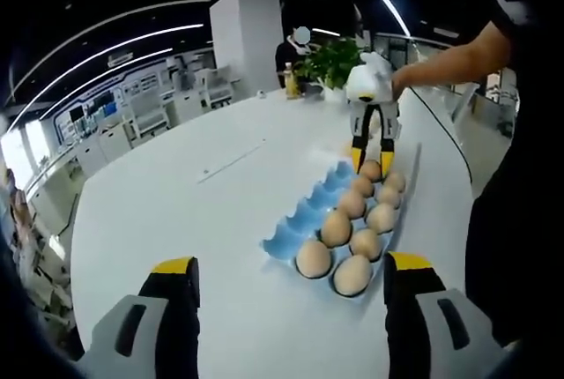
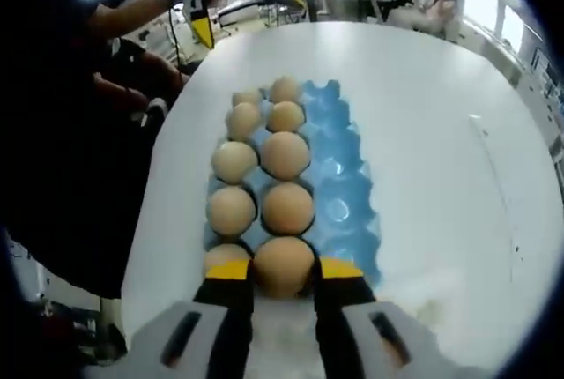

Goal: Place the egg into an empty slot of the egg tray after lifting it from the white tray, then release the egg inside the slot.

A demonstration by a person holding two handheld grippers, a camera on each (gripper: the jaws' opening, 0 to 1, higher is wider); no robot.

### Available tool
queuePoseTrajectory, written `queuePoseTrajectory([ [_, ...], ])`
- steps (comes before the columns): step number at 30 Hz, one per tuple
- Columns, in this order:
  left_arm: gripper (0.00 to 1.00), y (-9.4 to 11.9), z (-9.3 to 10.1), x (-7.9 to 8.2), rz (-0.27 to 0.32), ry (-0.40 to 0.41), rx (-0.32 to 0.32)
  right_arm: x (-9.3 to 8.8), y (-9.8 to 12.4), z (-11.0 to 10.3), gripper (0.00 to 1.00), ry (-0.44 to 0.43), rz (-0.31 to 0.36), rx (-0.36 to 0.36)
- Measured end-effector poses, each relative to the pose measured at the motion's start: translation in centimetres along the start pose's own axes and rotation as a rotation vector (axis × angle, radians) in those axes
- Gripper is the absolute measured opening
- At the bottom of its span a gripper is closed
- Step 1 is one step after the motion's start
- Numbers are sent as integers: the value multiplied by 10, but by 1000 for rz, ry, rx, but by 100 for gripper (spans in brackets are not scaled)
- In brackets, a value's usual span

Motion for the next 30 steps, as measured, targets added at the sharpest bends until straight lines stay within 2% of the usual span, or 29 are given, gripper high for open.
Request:
queuePoseTrajectory([
  [5, 87, -1, 1, 0, -5, -9, -1, -4, -4, 1, 26, 20, -26, 0],
  [10, 87, 0, 1, -2, -7, -3, 3, -4, -2, 1, 26, 7, -19, 11],
  [18, 87, 0, 3, -1, -9, -8, 4, -6, -3, -1, 27, 122, -17, -7],
  [26, 88, 1, 3, 2, -7, -15, 9, -9, 5, 3, 27, 92, 21, -50],
  [30, 88, 0, 4, 3, -5, -17, 8, -8, 11, 4, 28, 45, 51, -56],
])
Point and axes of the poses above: the point that each gripper's makers call its tool centre point, and the gripper's own axes: y roughly backward along the fingers, z roughly to its right, x roughly out of its top, the point moved 4 cm from there along y, roughly backward along the fingers, and after that the axes turned 12 degrees about -x, right-handed, at the moved point
